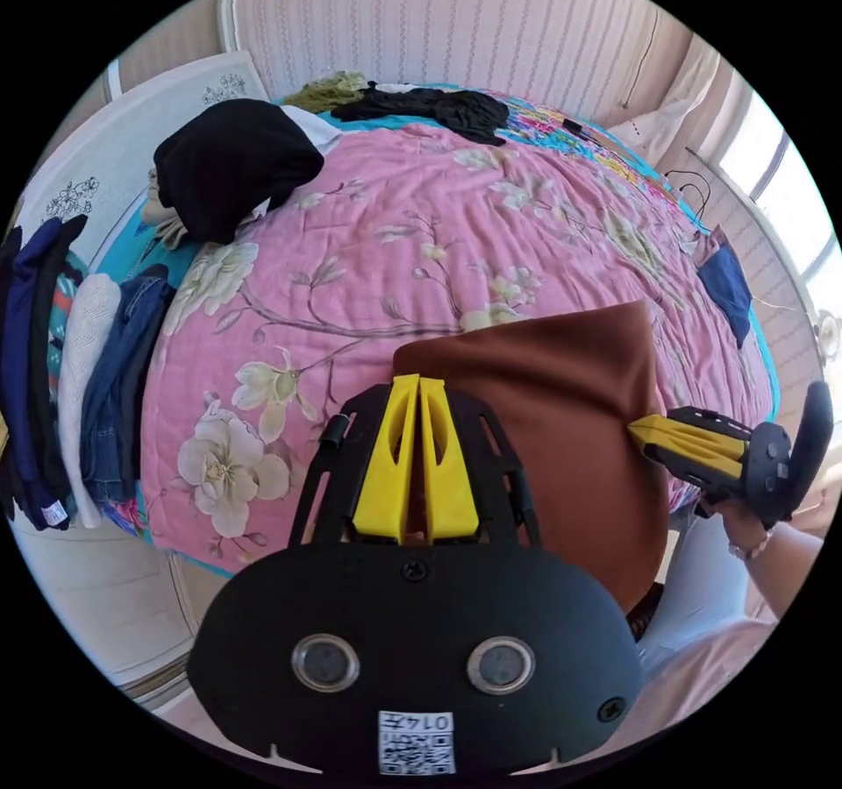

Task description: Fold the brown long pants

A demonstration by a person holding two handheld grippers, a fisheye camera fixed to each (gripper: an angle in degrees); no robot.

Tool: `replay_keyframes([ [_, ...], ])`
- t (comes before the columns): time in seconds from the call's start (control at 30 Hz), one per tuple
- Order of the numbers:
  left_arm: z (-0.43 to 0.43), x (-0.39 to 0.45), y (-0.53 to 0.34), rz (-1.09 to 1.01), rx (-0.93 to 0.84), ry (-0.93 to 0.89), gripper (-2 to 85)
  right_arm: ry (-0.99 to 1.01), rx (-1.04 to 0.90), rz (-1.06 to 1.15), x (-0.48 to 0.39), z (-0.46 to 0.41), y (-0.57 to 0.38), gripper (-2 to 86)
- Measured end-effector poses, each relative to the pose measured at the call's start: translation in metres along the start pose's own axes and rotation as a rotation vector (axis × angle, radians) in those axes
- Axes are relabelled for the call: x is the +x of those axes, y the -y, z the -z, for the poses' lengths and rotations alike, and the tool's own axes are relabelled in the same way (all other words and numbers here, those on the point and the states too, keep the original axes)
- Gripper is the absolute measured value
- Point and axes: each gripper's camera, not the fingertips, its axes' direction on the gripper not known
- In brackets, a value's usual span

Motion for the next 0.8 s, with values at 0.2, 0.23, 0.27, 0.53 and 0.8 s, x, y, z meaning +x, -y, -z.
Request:
replay_keyframes([
  [0.2,0.055,0.015,-0.043,-0.052,0.119,-0.192,-1.0,0.093,0.047,-0.060,0.015,0.042,-0.008,-0.3],
  [0.23,0.054,0.024,-0.057,-0.097,0.090,-0.233,-1.0,0.131,0.058,-0.069,0.018,0.046,-0.012,-0.3],
  [0.27,0.045,0.033,-0.069,-0.142,0.040,-0.224,-1.0,0.148,0.037,-0.079,0.019,0.044,-0.016,-0.3],
  [0.53,0.008,0.003,-0.081,-0.061,0.008,-0.242,-0.7,0.238,-0.010,-0.205,0.049,0.032,-0.018,0.0],
  [0.8,0.013,-0.104,-0.086,0.164,0.098,-0.357,11.5,0.172,0.140,-0.312,0.098,0.077,-0.057,9.3],
])
